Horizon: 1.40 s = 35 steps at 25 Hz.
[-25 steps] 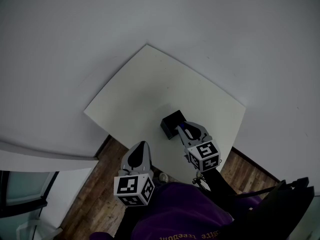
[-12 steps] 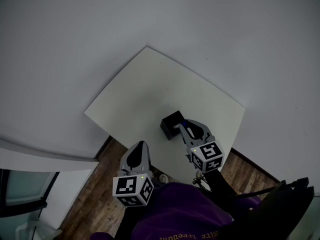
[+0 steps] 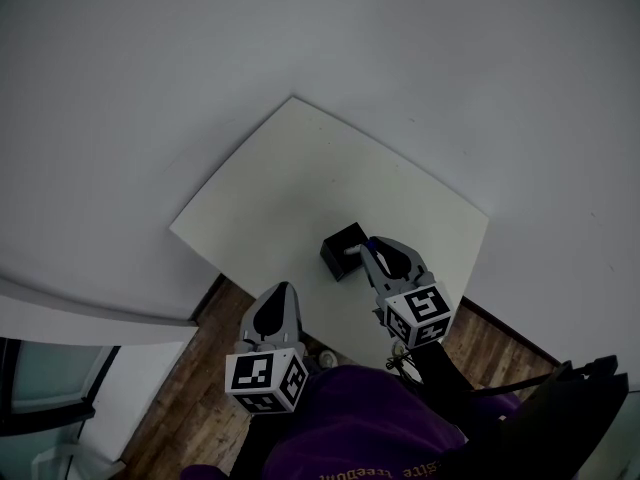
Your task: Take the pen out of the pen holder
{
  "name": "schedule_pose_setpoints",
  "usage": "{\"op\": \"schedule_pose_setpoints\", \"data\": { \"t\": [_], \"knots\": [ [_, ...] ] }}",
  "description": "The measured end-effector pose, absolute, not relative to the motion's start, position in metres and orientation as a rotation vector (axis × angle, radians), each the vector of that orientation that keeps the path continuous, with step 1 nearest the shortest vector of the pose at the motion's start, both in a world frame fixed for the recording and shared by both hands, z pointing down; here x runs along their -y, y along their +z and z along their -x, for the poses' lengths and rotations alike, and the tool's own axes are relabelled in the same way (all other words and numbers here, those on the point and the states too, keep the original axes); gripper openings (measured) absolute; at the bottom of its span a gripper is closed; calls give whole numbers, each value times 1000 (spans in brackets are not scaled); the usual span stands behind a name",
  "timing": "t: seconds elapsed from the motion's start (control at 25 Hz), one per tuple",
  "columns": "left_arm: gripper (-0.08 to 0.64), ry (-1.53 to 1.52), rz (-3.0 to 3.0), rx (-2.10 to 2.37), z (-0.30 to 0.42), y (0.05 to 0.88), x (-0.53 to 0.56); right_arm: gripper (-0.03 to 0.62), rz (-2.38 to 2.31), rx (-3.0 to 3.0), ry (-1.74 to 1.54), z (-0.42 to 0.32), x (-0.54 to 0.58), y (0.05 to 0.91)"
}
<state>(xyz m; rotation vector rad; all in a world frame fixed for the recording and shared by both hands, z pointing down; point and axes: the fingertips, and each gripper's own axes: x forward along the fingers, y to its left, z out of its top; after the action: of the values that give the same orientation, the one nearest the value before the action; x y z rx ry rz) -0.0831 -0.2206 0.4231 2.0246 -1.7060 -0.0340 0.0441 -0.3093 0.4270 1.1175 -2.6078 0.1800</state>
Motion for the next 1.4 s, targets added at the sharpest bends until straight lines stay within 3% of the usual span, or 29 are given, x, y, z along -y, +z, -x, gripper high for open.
{"op": "schedule_pose_setpoints", "data": {
  "t": [1.4],
  "knots": [
    [5,-33,-2042,1707,82,416,217,72,-1146,2725,157,-42,304,378]
  ]
}}
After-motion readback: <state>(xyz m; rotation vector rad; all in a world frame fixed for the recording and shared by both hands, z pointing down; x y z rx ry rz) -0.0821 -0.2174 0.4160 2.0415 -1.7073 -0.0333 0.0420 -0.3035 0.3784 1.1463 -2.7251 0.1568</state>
